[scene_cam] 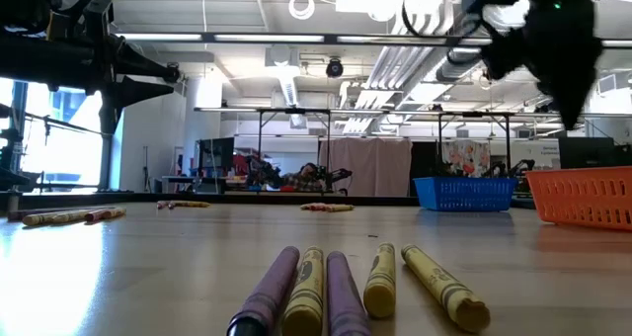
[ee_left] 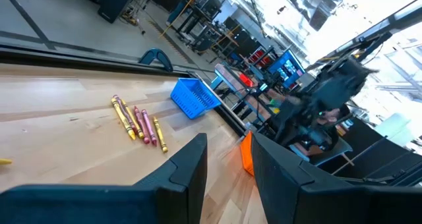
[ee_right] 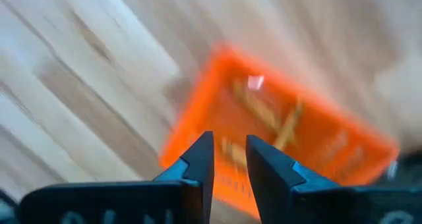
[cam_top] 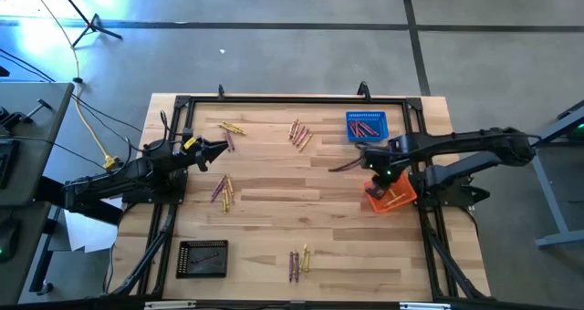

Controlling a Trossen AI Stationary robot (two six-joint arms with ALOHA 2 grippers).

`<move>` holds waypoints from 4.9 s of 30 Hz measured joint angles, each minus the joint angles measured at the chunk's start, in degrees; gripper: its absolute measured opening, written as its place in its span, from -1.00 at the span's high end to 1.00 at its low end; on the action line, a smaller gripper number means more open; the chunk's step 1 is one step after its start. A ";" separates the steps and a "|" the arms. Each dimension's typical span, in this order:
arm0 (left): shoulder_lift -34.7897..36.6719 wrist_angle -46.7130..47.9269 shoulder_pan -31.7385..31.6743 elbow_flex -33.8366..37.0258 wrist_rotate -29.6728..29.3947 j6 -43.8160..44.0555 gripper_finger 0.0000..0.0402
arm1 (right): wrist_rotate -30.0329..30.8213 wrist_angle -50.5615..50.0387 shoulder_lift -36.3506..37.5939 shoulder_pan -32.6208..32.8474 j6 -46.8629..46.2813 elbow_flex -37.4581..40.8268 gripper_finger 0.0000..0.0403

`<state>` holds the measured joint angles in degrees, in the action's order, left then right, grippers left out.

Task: Sort crayons
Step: Put the yellow crayon into the orange basket

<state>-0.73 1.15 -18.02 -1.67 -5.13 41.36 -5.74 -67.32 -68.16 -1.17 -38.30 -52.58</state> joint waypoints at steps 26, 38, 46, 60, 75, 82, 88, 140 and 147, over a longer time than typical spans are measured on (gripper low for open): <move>-0.02 0.00 0.00 0.00 0.00 0.00 0.47 | 11.80 53.80 -33.83 -9.48 62.57 -13.28 0.69; 0.00 0.00 0.02 0.00 0.00 0.00 0.47 | 8.69 16.24 -50.81 -16.72 79.76 -41.47 0.69; -0.02 0.00 0.00 0.00 0.00 0.00 0.47 | 0.77 15.76 -53.02 -20.68 94.46 -44.37 0.69; -0.01 0.02 0.00 0.00 0.00 0.00 0.47 | 5.88 15.69 -57.40 -21.40 96.19 -43.73 0.69; 0.00 0.01 0.01 0.00 0.00 0.00 0.47 | 6.38 18.90 -57.40 -21.43 95.80 -44.21 0.69; 0.00 0.00 0.01 0.00 0.00 0.00 0.47 | 4.97 19.91 -57.40 -21.72 95.81 -44.13 0.69; -0.02 0.02 0.00 0.00 0.00 0.00 0.47 | 3.51 21.50 -58.42 -22.27 97.47 -44.10 0.69; -0.01 0.00 0.02 0.00 0.00 0.00 0.47 | -1.39 15.95 -60.02 -24.34 91.24 -50.07 0.69; -0.02 0.00 0.02 0.00 0.00 0.00 0.47 | -1.49 15.38 -60.15 -25.94 90.83 -50.07 0.69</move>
<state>-0.75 1.15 -18.00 -1.67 -5.13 41.36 -7.23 -51.95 -128.31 -27.11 52.53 -102.65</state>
